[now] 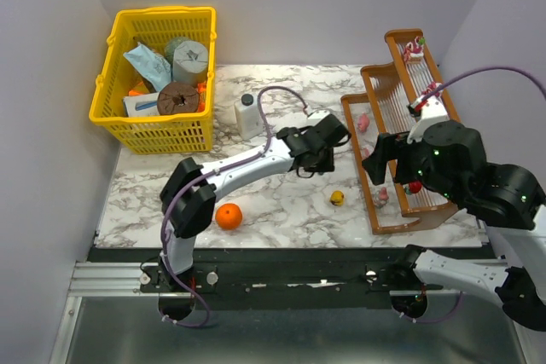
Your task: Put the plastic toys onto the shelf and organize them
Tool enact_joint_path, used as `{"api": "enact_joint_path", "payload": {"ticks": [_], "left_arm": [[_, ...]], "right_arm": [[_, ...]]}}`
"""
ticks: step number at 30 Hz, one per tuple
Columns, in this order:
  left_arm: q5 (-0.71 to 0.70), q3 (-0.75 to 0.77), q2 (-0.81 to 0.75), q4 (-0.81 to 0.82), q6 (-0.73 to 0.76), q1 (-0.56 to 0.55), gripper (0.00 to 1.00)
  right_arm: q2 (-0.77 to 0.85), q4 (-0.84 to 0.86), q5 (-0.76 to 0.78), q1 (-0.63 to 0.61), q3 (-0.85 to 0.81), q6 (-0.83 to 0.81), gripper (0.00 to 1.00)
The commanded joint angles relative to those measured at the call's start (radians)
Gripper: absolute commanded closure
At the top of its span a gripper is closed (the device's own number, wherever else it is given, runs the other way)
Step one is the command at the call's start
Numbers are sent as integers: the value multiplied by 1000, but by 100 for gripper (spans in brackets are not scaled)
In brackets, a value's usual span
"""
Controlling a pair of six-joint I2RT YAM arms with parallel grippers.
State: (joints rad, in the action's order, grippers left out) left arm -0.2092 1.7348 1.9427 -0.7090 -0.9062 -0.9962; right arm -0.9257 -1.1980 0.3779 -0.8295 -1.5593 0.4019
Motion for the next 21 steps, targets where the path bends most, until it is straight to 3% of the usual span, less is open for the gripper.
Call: {"api": "enact_joint_path", "payload": {"ticks": [1,8,14,17,21], "left_arm": [[-22,-245,-105,92,-23,53,97],[-41,-420,-119,149,1,64,96],[-18,-572,-182,308,0,74,93],[-2,-610,-198,351,3,79,89],[1,-624,-205,358,7,82,70]], "right_arm": [[-12,55,-91,3,88,-12,5],[-9,152,-151,-2,182,15,9],[16,233,-151,-29,251,35,10],[7,265,-148,-48,268,37,10],[-22,265,-122,-71,265,49,9]]}}
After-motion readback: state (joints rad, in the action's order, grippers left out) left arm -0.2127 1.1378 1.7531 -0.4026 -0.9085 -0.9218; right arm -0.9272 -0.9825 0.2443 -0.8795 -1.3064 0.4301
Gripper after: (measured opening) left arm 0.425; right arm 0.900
